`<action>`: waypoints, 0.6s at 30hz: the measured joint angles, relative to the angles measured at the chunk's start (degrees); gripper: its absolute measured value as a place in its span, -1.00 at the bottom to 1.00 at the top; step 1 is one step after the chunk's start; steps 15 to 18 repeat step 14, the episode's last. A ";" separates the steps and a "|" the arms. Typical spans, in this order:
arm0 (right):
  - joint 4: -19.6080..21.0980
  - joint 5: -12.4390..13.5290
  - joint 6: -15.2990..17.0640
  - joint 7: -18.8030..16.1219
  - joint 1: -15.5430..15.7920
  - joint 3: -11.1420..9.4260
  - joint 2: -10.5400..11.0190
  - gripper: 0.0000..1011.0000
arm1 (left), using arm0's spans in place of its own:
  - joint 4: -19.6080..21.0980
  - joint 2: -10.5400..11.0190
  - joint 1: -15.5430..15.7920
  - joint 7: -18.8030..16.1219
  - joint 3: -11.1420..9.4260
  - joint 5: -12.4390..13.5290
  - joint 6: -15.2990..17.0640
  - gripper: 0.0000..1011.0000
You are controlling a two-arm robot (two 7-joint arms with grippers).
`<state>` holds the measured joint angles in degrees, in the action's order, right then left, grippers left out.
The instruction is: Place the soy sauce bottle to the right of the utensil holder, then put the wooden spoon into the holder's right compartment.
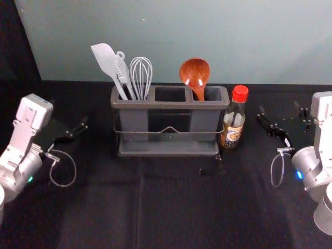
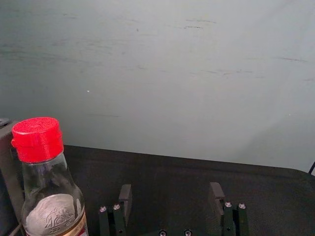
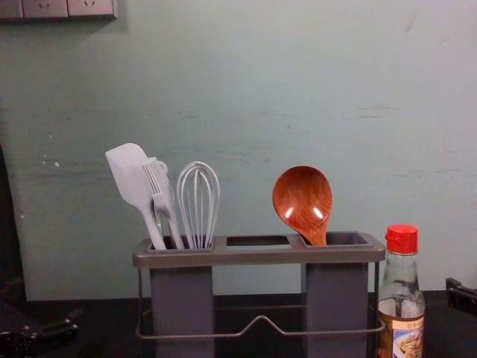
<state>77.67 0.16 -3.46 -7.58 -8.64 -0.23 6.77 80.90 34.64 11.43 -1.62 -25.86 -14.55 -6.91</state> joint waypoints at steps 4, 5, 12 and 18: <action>0.00 0.00 0.00 0.00 0.00 0.00 0.00 0.98 | 0.00 0.00 0.00 0.00 0.00 0.00 0.00 0.99; 0.00 0.00 0.00 0.00 0.00 0.00 0.00 0.98 | 0.00 0.00 0.00 0.00 0.00 0.00 0.00 0.99; 0.00 0.00 0.00 0.00 0.00 0.00 0.00 0.98 | 0.00 0.00 0.00 0.00 0.00 0.00 0.00 0.99; 0.00 0.00 -0.01 0.00 0.00 0.00 0.00 0.98 | 0.00 0.00 0.00 0.00 0.00 0.00 0.00 0.99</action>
